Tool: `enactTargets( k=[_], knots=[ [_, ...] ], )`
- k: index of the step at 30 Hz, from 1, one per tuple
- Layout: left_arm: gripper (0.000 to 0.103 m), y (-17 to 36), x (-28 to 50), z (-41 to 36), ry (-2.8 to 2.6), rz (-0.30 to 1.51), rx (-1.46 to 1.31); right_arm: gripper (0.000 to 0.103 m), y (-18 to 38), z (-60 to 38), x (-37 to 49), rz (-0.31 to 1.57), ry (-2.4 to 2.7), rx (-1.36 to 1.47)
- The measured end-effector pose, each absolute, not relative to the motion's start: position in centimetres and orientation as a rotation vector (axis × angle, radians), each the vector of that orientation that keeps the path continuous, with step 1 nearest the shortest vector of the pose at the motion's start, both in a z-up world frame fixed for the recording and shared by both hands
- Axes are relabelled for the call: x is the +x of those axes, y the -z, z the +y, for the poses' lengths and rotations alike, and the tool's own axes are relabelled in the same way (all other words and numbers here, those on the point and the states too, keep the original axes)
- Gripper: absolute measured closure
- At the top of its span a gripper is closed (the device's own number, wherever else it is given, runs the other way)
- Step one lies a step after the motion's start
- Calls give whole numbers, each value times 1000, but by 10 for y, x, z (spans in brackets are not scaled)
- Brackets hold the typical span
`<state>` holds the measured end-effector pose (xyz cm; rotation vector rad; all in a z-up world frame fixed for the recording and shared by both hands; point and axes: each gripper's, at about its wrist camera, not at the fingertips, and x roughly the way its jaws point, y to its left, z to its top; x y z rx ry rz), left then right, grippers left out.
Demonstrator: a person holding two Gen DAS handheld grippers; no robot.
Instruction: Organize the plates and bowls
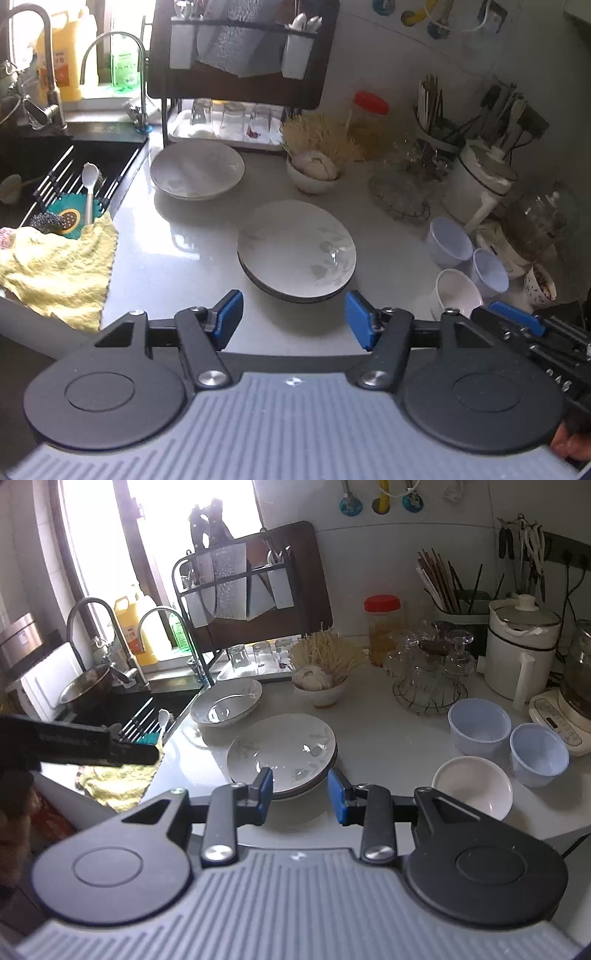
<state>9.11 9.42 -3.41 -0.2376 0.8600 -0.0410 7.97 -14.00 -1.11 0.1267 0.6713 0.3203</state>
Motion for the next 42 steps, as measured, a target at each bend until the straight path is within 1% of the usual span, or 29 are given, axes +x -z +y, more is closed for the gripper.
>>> enactTargets(
  k=[9,17,29,30,31,33,35,42],
  knots=[
    [36,38,139,128,70,849,-166,67,16,-130,115,693,-282,186],
    [36,52,191,172,66,854,-177,67,27,-101,159,712,-253,226],
    [36,88,247,242,2,862,-227,67,50,-49,238,837,-336,246],
    [36,90,252,249,-3,862,-236,63,51,-43,245,843,-340,248],
    [36,93,256,255,-7,863,-245,47,53,-39,250,844,-342,251],
    [36,99,268,267,-17,874,-265,31,54,-29,262,835,-355,272],
    [36,103,279,280,-18,875,-286,33,56,-17,274,847,-369,278],
    [36,124,318,310,-19,881,-270,33,68,17,317,885,-367,277]
  ],
)
